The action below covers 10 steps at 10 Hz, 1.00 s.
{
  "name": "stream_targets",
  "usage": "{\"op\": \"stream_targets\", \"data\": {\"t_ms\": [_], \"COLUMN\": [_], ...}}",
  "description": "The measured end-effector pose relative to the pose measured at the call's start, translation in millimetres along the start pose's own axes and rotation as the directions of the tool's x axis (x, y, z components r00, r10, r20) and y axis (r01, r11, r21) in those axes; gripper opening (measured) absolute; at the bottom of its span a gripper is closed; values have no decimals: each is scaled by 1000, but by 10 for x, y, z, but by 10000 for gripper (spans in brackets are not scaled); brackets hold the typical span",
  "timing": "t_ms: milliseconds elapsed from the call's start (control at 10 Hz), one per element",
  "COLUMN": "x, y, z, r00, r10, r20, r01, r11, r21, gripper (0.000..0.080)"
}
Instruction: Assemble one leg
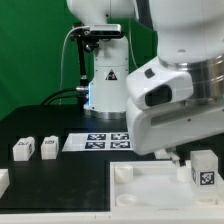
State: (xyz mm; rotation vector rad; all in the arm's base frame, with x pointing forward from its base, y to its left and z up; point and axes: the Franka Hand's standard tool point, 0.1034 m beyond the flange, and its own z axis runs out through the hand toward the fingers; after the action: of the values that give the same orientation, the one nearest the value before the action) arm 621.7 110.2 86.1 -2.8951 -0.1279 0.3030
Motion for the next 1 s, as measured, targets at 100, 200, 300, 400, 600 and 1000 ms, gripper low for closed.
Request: {"op": "stream_targets", "data": {"t_ms": [100,200,300,400,600,1000], "x": [-1,-2,25,38,29,40], "y": [30,37,9,-46,-37,-38], "z": [-4,-3,3,20,27,23], "r00": [1000,1000,1000,999,999,940], "r10": [4,2,-6,-9,34,339], "r20": [0,0,-20,-44,-40,-48], "r01": [-4,-2,6,8,-35,-339], "r11": [1000,1000,1000,1000,999,941], "r21": [-2,-6,-17,-23,-17,-3], "gripper": [649,649,649,649,531,304]}}
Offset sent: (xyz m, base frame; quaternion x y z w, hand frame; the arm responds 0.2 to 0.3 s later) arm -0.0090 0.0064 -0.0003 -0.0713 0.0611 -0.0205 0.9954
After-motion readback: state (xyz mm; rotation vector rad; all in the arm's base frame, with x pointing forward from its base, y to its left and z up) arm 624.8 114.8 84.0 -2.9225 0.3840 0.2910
